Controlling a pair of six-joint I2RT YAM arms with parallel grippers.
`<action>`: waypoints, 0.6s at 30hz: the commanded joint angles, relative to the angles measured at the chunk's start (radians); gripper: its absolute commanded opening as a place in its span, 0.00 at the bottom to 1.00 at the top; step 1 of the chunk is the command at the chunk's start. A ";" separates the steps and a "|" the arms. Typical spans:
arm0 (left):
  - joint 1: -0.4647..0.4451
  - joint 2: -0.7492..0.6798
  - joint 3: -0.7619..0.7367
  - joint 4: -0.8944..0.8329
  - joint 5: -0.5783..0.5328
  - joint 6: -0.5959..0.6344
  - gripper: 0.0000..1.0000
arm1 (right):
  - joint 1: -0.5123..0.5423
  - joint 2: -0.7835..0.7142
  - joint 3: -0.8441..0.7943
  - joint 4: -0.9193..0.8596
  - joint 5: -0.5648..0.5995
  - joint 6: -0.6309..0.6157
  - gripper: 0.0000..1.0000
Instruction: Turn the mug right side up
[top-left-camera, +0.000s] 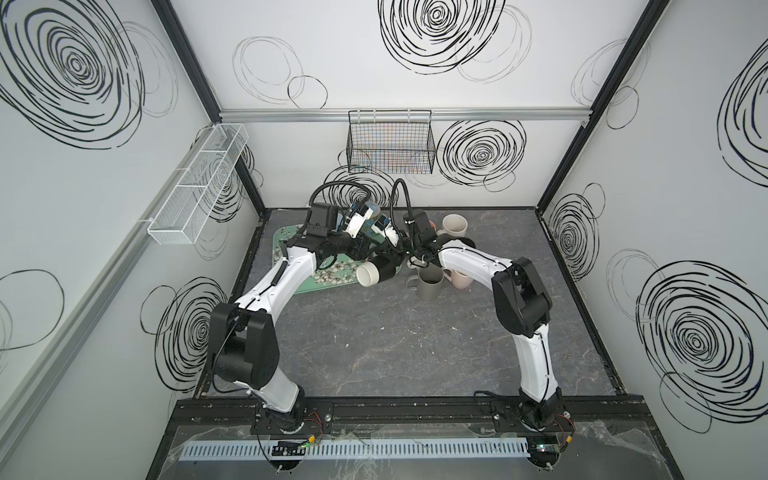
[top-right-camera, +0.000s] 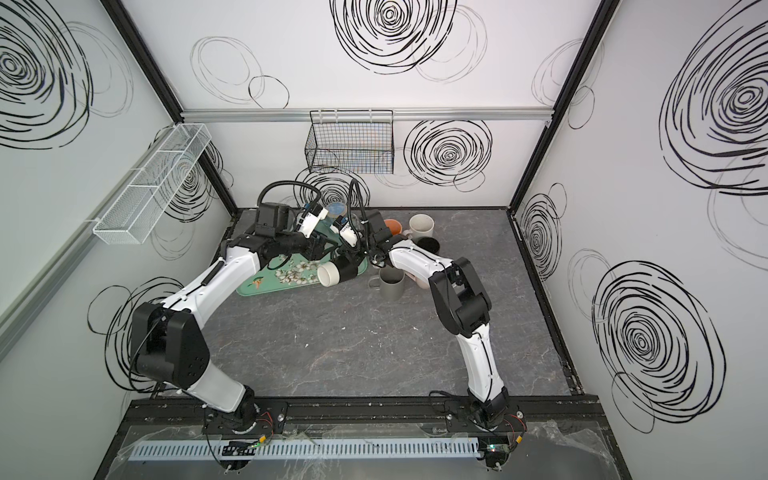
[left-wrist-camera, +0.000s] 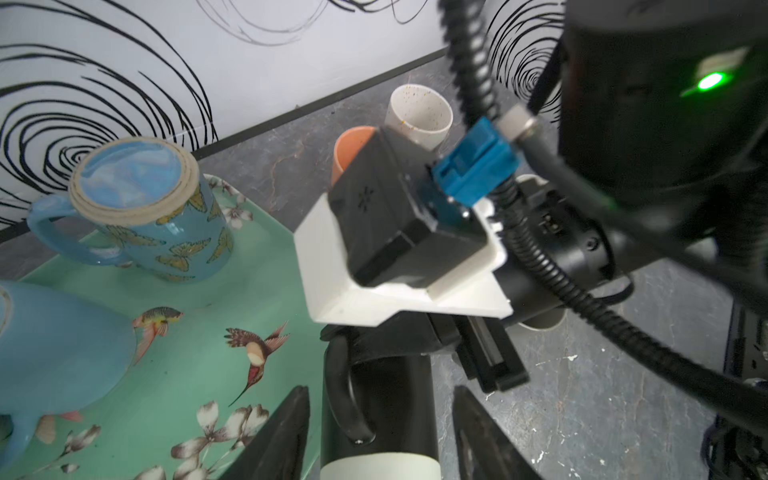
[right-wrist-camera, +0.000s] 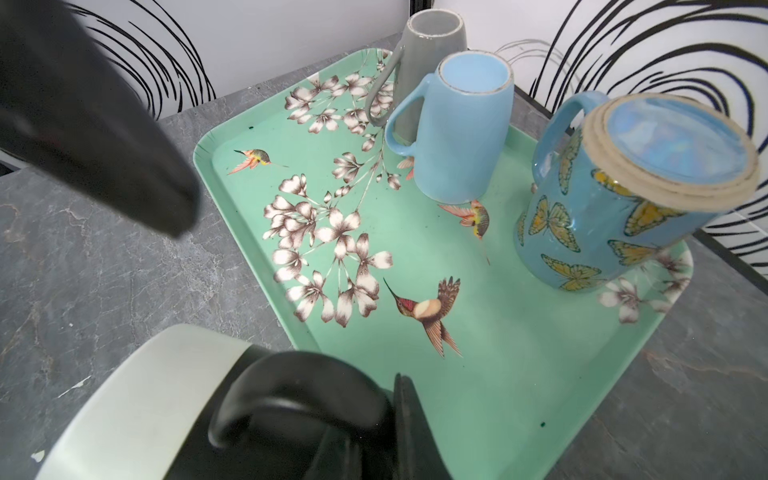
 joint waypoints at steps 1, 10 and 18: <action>-0.008 -0.005 -0.042 0.088 -0.037 -0.012 0.59 | 0.011 -0.124 -0.002 0.073 -0.009 0.073 0.00; 0.001 -0.011 -0.104 0.141 -0.067 -0.039 0.58 | 0.014 -0.178 -0.063 0.105 -0.028 0.112 0.00; -0.002 0.013 -0.076 0.109 -0.072 -0.020 0.36 | 0.029 -0.205 -0.091 0.120 -0.055 0.100 0.00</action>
